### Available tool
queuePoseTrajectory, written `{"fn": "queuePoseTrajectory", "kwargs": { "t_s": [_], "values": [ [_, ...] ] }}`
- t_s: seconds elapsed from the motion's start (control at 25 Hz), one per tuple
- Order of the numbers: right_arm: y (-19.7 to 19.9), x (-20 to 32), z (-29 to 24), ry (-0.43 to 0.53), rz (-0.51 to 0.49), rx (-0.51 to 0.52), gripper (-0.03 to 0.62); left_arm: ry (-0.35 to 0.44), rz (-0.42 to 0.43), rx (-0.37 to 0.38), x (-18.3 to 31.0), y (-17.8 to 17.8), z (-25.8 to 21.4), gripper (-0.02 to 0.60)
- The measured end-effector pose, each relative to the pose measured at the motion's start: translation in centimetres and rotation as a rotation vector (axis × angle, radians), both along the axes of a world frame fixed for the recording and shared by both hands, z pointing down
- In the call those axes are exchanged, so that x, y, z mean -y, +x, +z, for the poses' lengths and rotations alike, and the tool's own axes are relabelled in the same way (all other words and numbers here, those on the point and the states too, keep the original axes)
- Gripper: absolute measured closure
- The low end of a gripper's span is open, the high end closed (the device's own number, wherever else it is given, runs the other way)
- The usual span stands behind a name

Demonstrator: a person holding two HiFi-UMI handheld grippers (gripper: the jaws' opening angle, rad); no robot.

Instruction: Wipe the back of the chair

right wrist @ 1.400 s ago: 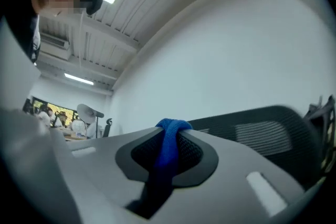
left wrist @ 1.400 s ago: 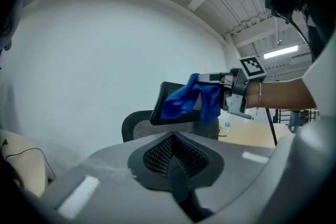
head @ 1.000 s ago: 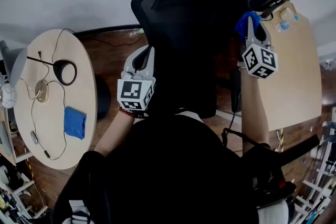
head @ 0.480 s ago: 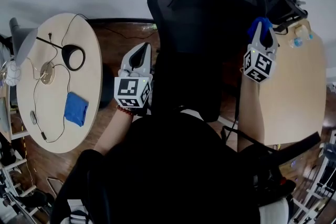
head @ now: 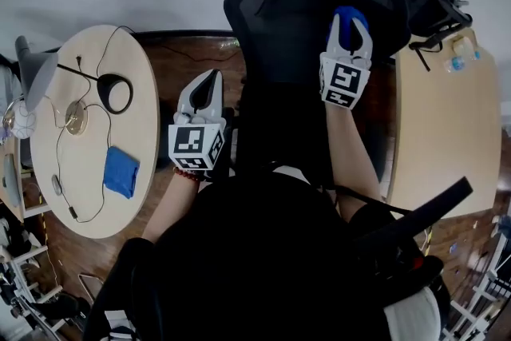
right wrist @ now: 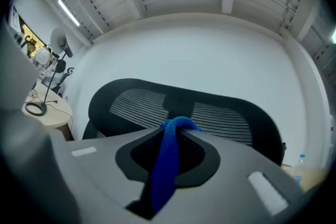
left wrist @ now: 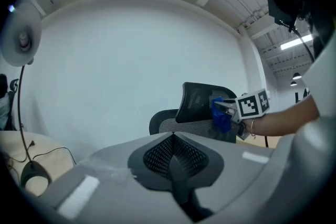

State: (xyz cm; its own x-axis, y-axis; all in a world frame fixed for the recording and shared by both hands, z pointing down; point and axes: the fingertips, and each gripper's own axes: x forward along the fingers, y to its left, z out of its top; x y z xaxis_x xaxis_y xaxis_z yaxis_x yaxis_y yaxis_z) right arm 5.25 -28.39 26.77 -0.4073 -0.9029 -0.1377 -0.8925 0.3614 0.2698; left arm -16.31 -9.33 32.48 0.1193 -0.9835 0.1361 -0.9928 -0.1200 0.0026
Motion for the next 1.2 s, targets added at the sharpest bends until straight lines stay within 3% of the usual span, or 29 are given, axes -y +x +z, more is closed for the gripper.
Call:
{"fn": "queuePoseTrajectory", "kwargs": {
  "t_s": [0.32,0.52,0.64,0.8,0.88,1.04,1.2],
  "values": [
    [-8.4,-1.8,0.0,-0.032,-0.195,0.074,0.549,-0.006,-0.056,-0.029,-0.6,-1.5,0.4,0.575],
    [-12.5,-4.3,-0.4,-0.059,-0.429,0.167,0.549,0.003,-0.041,-0.026,-0.6,-0.9,0.0,0.575],
    [-13.4,-5.1,-0.3,-0.084,-0.502,0.183,0.549,0.009,-0.026,-0.011,-0.7,-0.3,-0.3,0.575],
    [-15.4,-8.5,-1.9,0.015,-0.693,0.125,0.549,0.030,-0.004,0.034,-0.8,-0.1,-0.5,0.575],
    [-14.5,-10.9,-3.6,0.059,-0.743,0.154,0.549,0.024,-0.006,0.036,-1.3,-0.3,-0.4,0.575],
    [-6.3,-11.9,-5.1,0.042,-0.614,0.175,0.549,0.023,0.015,0.020,-0.9,0.9,-0.3,0.575],
    [5.2,-8.7,-2.7,0.001,-0.314,0.059,0.549,0.024,0.041,0.002,-0.2,2.6,0.0,0.575]
  ]
}}
